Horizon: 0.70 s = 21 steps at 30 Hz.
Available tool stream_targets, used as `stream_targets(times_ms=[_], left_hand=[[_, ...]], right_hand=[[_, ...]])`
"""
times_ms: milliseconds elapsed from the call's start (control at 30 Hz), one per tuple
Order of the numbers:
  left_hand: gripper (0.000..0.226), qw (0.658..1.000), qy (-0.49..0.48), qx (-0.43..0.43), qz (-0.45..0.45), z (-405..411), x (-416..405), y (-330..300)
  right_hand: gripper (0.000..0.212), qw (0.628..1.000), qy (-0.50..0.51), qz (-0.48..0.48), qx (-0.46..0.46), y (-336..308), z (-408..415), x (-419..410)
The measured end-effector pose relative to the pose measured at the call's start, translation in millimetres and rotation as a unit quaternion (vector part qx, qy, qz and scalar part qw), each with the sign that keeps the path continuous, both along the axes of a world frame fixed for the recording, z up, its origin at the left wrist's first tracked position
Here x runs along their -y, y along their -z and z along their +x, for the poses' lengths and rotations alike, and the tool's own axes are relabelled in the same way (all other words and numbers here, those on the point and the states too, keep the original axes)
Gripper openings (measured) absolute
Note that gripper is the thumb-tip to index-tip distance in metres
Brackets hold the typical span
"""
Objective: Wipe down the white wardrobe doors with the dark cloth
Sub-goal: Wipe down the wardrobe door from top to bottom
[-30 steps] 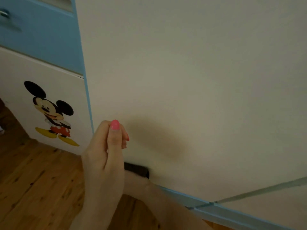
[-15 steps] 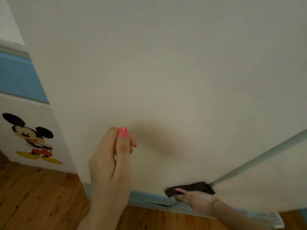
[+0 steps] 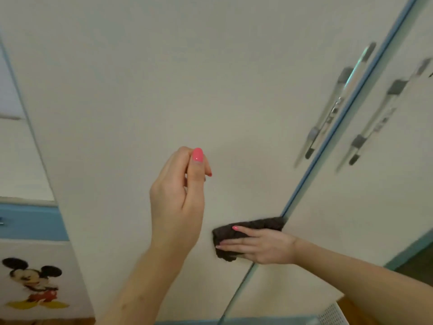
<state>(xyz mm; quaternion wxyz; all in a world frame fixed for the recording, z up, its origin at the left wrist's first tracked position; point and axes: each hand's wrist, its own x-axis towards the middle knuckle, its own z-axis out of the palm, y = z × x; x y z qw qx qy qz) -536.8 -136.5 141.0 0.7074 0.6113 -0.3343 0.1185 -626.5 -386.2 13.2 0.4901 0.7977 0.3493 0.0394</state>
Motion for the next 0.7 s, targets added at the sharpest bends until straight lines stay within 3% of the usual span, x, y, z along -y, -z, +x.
stream_targets(times_ms=[200,400,567,700], left_hand=[[0.031,0.997,-0.002,0.075,-0.025,-13.1,-8.4,-95.4],[0.031,0.989,-0.014,0.13,0.069,-26.3,-12.6,-160.9],[0.018,0.983,-0.025,0.156,0.092,-24.8,-21.3,-206.4],[0.015,0.98,-0.045,0.176,0.081,-24.7,-19.6,-237.0]], right_hand=[[0.05,0.991,0.028,0.038,0.125,-118.0,4.5,-24.8],[0.056,0.929,0.009,0.177,0.325,-204.9,33.0,-75.4],[0.046,0.899,-0.01,0.209,0.384,-278.1,48.5,-82.8],[0.059,0.874,-0.018,0.216,0.434,-338.1,40.0,-86.0]])
